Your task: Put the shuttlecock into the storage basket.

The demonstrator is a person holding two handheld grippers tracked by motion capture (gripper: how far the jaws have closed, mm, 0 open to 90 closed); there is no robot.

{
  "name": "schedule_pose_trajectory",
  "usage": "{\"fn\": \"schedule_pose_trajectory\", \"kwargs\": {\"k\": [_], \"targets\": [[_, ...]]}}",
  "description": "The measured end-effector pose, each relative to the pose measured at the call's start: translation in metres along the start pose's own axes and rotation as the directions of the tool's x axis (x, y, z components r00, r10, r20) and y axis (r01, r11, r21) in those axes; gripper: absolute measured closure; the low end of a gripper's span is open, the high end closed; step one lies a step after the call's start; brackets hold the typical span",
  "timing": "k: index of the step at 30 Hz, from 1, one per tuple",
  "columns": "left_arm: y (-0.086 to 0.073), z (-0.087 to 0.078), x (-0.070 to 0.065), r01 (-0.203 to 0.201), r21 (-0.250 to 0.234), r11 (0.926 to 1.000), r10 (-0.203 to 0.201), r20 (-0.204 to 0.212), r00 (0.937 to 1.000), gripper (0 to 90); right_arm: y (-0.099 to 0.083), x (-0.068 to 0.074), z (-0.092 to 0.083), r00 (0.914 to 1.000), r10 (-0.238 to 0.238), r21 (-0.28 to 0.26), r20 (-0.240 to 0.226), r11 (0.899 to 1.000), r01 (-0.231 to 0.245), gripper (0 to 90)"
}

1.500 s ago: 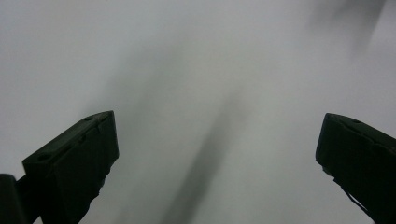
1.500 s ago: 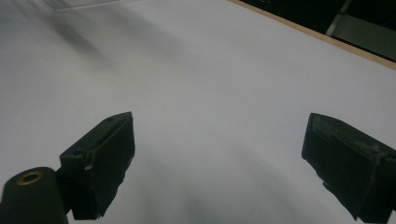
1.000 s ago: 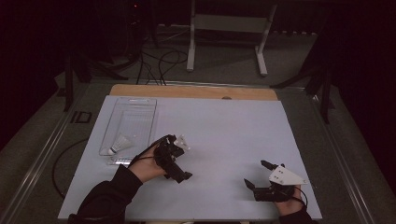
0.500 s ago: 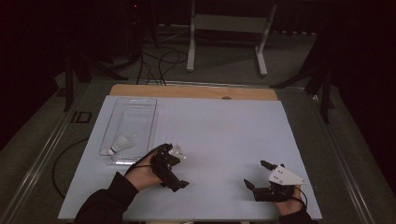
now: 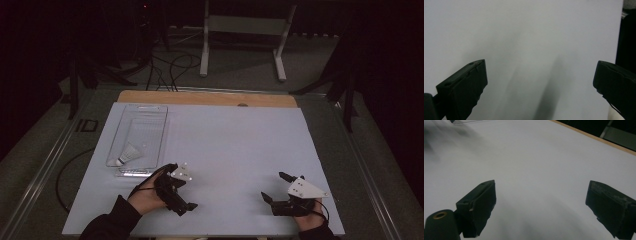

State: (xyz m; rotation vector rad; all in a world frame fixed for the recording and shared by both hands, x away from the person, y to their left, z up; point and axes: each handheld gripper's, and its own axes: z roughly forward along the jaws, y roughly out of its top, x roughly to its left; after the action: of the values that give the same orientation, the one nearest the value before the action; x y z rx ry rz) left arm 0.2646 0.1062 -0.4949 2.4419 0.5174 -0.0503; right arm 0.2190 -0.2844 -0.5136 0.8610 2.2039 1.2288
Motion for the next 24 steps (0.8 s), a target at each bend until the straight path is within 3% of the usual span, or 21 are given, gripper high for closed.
{"fn": "schedule_pose_trajectory", "kwargs": {"k": [3, 8, 11, 17, 24], "targets": [[-0.004, -0.001, 0.001, 0.002, 0.001, 1.0, -0.002, 0.008, 1.0, 0.4, 0.0, 0.0, 0.0, 1.0, 0.001, 0.001, -0.001, 1.0, -0.001, 9.3], [-0.018, -0.004, 0.002, 0.002, -0.042, 0.9991, -0.001, 0.019, 0.9998, 0.4, 0.0, 0.0, 0.0, 1.0, -0.001, 0.001, -0.001, 1.0, 0.001, 9.3], [-0.026, -0.005, 0.001, -0.017, -0.024, 0.9996, 0.017, 0.0, 0.9998, 0.4, 0.0, 0.0, 0.0, 1.0, 0.0, 0.003, -0.003, 1.0, 0.0, 9.3], [-0.037, -0.007, 0.001, -0.009, -0.011, 0.9999, 0.009, 0.002, 1.0, 0.4, 0.0, 0.001, 0.001, 1.0, -0.002, 0.004, -0.004, 1.0, 0.002, 9.3], [-0.05, -0.013, 0.003, 0.008, -0.035, 0.9994, -0.008, -0.001, 1.0, 0.4, 0.0, 0.001, 0.0, 1.0, -0.003, 0.004, -0.004, 1.0, 0.003, 9.3]]}}
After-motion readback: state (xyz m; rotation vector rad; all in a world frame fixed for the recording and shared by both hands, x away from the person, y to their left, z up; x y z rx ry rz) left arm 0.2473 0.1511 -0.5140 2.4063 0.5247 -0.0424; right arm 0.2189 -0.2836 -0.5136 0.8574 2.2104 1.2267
